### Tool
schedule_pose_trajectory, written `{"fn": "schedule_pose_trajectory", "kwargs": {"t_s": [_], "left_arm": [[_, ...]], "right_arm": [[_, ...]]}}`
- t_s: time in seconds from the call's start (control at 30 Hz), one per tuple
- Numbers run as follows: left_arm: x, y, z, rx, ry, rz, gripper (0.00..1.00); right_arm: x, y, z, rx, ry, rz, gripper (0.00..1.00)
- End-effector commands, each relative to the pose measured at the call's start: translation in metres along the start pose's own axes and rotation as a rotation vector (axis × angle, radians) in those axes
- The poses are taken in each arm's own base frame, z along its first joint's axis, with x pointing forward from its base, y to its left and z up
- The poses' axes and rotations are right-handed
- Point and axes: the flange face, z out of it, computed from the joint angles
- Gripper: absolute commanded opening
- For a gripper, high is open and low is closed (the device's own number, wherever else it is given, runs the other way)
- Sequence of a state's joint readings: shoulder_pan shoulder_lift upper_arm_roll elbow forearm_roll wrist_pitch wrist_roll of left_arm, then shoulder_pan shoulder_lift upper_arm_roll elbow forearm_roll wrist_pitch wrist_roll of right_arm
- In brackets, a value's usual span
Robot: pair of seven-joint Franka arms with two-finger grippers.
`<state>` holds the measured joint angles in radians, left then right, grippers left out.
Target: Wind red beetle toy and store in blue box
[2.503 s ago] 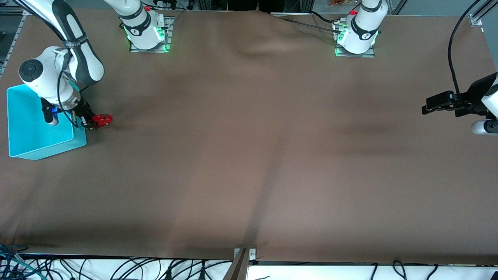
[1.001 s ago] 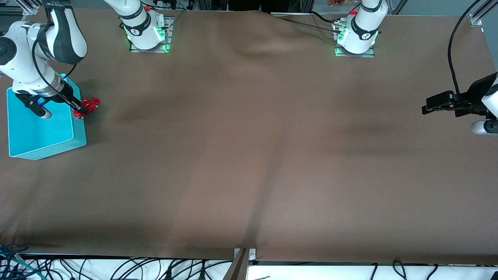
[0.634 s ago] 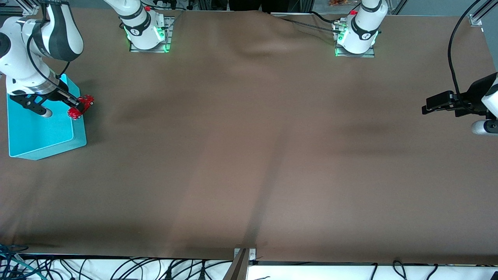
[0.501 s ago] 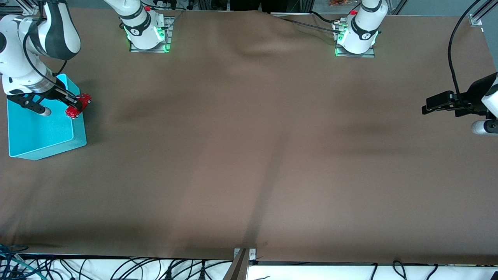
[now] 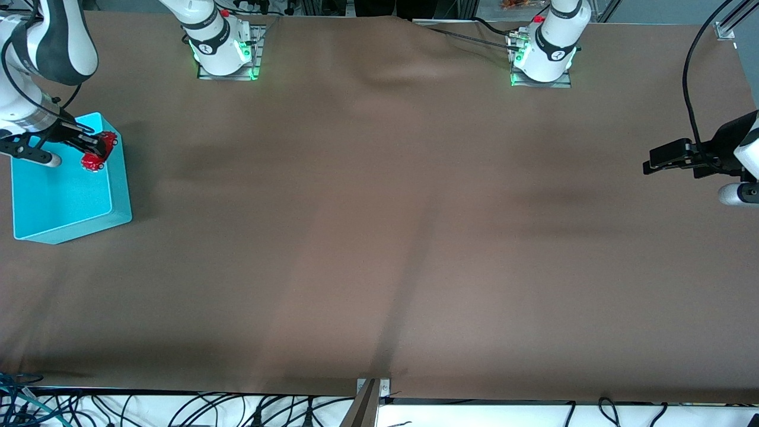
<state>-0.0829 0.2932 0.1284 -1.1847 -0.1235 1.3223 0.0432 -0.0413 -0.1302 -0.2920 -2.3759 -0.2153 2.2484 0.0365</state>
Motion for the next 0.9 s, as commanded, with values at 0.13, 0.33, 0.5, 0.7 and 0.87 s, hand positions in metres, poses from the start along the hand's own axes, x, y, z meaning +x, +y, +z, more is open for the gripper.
{"fn": "schedule_pose_trajectory", "kwargs": {"t_s": [0.13,0.33,0.5,0.7,0.87], "left_arm": [[-0.005,0.001,-0.006,0.007,0.000,0.019,1.00],[-0.005,0.001,-0.006,0.007,0.000,0.019,1.00],[-0.005,0.001,-0.006,0.007,0.000,0.019,1.00],[-0.005,0.001,-0.006,0.007,0.000,0.019,1.00],[-0.005,0.001,-0.006,0.007,0.000,0.019,1.00]], "right_arm": [[-0.003,0.040,-0.005,-0.009,-0.007,-0.099,0.00],[-0.003,0.060,-0.003,-0.011,-0.009,-0.141,0.00],[-0.003,0.075,-0.002,-0.012,-0.011,-0.171,0.00],[-0.004,0.089,0.002,-0.012,-0.015,-0.208,0.00],[-0.002,0.100,0.007,-0.016,-0.024,-0.243,0.00]]}}
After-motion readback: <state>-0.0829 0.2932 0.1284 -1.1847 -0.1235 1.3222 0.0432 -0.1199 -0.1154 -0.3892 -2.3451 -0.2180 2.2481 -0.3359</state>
